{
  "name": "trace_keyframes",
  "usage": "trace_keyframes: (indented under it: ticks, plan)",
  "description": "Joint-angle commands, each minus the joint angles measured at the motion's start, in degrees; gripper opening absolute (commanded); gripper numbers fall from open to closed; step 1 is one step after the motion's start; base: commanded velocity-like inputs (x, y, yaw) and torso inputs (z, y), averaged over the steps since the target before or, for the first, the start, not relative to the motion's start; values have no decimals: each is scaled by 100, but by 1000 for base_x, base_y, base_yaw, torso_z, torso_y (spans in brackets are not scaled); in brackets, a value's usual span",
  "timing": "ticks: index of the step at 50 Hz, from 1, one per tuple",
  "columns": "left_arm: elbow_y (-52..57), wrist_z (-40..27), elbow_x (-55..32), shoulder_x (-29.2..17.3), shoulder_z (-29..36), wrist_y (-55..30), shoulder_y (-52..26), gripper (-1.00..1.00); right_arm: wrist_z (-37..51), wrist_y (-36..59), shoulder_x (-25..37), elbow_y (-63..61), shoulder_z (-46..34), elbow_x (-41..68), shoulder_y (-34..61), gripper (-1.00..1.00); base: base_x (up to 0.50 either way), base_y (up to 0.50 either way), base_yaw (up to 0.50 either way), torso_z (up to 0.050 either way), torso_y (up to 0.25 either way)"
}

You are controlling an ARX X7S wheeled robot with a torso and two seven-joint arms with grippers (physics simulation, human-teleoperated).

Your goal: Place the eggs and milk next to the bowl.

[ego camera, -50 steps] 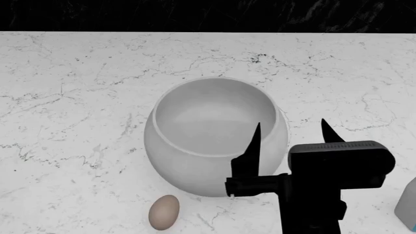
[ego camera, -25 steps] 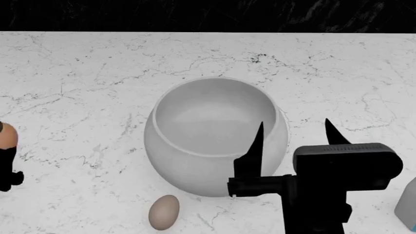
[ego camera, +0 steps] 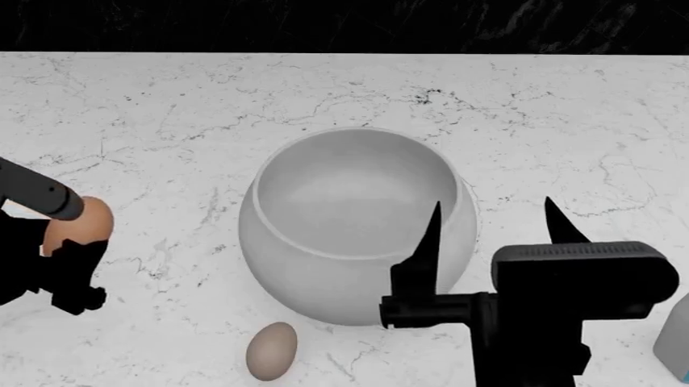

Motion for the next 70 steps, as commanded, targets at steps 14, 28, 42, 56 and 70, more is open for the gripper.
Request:
trace_keyframes:
  ticks: [14,28,42,56,70]
  plan:
    - [-612,574,295,580,1019,-4,-742,-100,40,-46,18,-22,13,34,-39,100,0,0,0,0,0]
    - [-1137,923,503,842,1455,195,-1005,-100,60,-33,31,-33,3,56,-25,100,0,0,0,0,0]
    - [-1651,1134,678,1180,1769,418,-1178,-100,66,-75,65,-1,32,76,-63,100,0,0,0,0,0]
    - [-1934,1250,769,1378,1945,563,-1256,-100,100,-33,80,-9,26,95,-26,100,0,0,0,0,0]
    - [-2080,1308,808,1482,2061,617,-1255,-100,100,-44,62,48,-18,97,28,100,0,0,0,0,0]
